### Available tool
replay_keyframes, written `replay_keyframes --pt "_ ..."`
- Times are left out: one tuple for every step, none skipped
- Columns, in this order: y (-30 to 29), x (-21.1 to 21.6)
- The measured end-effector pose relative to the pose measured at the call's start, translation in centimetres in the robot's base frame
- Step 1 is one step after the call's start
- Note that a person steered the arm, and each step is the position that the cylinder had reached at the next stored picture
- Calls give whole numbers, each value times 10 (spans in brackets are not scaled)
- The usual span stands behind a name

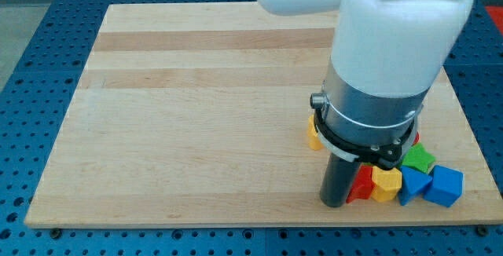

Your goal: Push yellow heart into

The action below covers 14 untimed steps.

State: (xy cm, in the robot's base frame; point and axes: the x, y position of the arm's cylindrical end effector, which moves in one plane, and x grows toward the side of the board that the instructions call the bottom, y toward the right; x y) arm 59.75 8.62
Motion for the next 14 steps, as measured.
replay_keyframes --pt "-19 -3" --pt "-46 -25" --pt "-74 -57" --pt "-76 -105" --pt "-51 -129" --pt "-7 -123" --pt "0 -113" --pt "0 -111" --pt "0 -96" --pt "0 -89" --pt "0 -83" --pt "0 -73" --pt "0 -66" --pt "0 -64"
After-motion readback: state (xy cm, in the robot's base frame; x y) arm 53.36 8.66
